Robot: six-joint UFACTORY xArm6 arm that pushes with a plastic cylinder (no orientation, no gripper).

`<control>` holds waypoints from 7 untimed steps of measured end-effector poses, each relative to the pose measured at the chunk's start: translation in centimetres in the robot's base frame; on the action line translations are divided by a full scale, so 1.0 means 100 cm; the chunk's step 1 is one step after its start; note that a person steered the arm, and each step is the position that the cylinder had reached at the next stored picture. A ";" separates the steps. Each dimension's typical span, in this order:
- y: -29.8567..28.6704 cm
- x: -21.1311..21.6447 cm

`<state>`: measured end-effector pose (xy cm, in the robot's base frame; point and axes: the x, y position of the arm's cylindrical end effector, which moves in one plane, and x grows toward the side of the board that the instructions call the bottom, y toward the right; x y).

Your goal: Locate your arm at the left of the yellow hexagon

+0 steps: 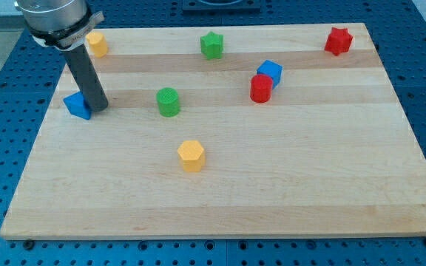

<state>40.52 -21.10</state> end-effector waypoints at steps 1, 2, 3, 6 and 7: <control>0.010 0.015; 0.025 0.038; 0.044 0.058; 0.087 0.083; 0.089 0.095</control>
<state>50.00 -12.21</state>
